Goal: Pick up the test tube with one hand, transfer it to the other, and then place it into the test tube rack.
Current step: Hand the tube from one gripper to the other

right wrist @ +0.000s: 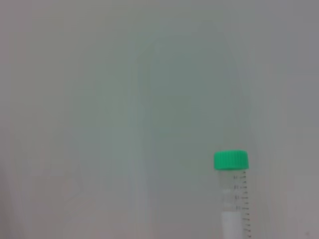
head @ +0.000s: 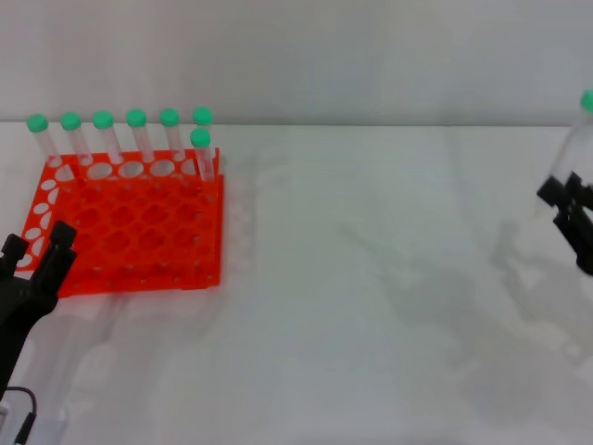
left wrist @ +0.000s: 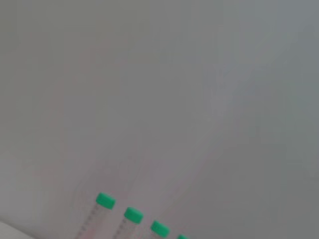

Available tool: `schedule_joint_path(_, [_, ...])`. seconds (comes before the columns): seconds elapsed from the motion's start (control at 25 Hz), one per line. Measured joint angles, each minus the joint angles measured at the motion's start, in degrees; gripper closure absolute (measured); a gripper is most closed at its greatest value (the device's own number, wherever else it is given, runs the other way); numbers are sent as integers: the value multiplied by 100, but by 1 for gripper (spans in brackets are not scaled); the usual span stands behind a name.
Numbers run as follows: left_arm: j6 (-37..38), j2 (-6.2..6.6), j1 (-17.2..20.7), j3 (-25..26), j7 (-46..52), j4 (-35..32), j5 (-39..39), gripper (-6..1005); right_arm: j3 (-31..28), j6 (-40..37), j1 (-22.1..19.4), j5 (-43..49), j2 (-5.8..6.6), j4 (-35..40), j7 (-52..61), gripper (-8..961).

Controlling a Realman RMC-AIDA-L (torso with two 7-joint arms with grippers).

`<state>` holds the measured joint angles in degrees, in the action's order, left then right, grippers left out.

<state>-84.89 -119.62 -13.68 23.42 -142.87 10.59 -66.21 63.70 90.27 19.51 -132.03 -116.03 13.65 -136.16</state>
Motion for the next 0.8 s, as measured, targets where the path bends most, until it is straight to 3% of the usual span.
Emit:
schedule_joint_path(0.24, [-85, 19, -55, -123, -21, 186, 669, 146, 494, -12, 133, -96, -10, -730, -929, 766])
schedule_joint_path(0.48, [-172, 48, -568, -126, -44, 14, 2620, 151, 1525, -37, 186, -106, -13, -567, -1116, 765])
schedule_joint_path(0.8, [-415, 37, -1046, -109, -130, 194, 4051, 154, 2368, -96, 392, -119, -16, -435, -1116, 765])
